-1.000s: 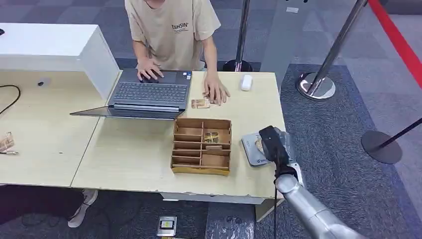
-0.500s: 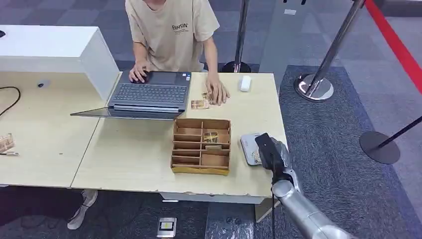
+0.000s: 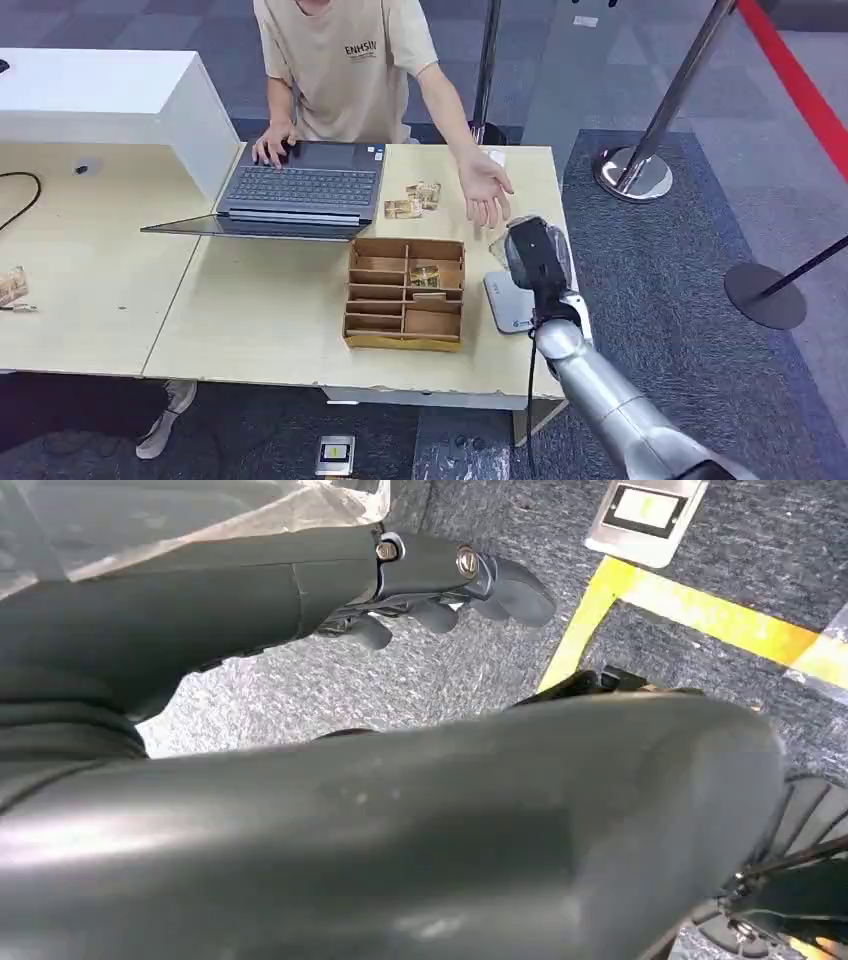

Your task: Pass the card to the sensor for recognition and then transmit it.

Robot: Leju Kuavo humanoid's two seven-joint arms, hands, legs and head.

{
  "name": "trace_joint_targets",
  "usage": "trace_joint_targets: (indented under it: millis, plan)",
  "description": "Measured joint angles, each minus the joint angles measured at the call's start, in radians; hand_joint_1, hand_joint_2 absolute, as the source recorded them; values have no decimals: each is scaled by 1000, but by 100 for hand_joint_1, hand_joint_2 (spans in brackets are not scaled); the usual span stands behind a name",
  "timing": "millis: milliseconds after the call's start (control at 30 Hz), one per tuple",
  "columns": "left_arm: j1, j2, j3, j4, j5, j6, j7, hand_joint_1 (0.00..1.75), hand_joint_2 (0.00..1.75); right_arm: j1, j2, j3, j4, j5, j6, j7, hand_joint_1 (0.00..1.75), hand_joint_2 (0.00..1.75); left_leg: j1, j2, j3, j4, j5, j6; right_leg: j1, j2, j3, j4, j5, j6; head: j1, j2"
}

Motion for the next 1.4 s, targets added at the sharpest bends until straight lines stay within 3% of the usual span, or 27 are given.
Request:
trace_joint_targets:
  millis: [200, 300, 367, 467, 667, 867, 967, 1000, 1100, 1133, 1233, 1400]
  plan:
    - [-4, 0, 0, 0, -14, -5, 0, 0, 0, -51, -3, 9, -242, 121, 2, 58, 175, 175, 0, 0, -1, 0, 0, 0, 0, 0, 0, 0, 0, 0, 0, 0]
    - [-8, 0, 0, 0, -26, -14, 0, 0, 0, -105, -3, 48, -310, 401, -1, 158, 175, 175, 0, 0, -1, 0, 0, 0, 0, 0, -1, 0, 0, 0, 0, 0]
    - [-12, 0, -1, 0, -32, -17, 0, 0, 0, -137, -3, 77, -324, 502, 0, 185, 175, 175, 0, 0, -1, 0, 0, 0, 0, 0, -1, 0, 0, 0, 1, 0]
    - [-15, 0, -2, 0, -39, -20, -6, 0, 0, -182, 3, 126, -298, 620, -32, 196, 175, 175, 0, 0, -1, 0, 0, 0, 0, 0, -1, 0, 0, 0, 0, 0]
    - [-25, -3, -7, -1, -47, -27, -17, 0, 0, -241, 21, 198, -159, 722, -73, 216, 175, 175, 0, -1, -2, 0, 0, 0, 0, -1, -1, 0, 0, 0, 0, 0]
    - [-26, -6, -7, -1, -46, -26, -19, 0, 0, -293, 32, 271, -5, 854, -65, 263, 175, 175, 0, -1, -3, 0, 0, 0, 0, -1, -2, 0, 0, 0, 0, 0]
    - [-26, -6, -7, -1, -43, -26, -18, 0, 0, -310, 37, 301, 57, 897, -14, 298, 175, 175, 0, -1, -3, 0, 0, 0, 0, -1, -2, 0, 0, 0, 0, 0]
    - [-26, -6, -7, -1, -43, -26, -17, 0, 0, -315, 39, 308, 75, 908, -5, 305, 0, 175, 0, -1, -3, 0, 0, 0, 0, -1, -2, 0, 0, 0, 0, 0]
    - [-24, -6, -7, -1, -42, -26, -14, 0, 0, -326, 45, 329, 125, 919, 16, 315, 0, 175, 0, -1, -3, 0, 0, 0, 0, -1, -2, 0, 0, 0, 0, 0]
    - [-24, -6, -7, -1, -42, -26, -14, 0, 0, -328, 48, 333, 139, 916, 23, 316, 0, 0, 0, -1, -3, 0, 0, 0, 0, -1, -2, 0, 0, 0, 0, 0]
    - [-23, -6, -7, -1, -40, -26, -12, 0, 0, -328, 53, 342, 165, 838, 21, 298, 0, 0, 0, -1, -3, 0, 0, 0, 0, -1, -2, 0, 0, 0, 0, 0]
    - [-21, -6, -7, -1, -32, -27, -10, 0, 0, -318, 61, 318, 176, 627, -44, 220, 0, 0, 0, -1, -3, 0, 0, 0, 0, -1, -2, 0, 0, 0, 0, 0]
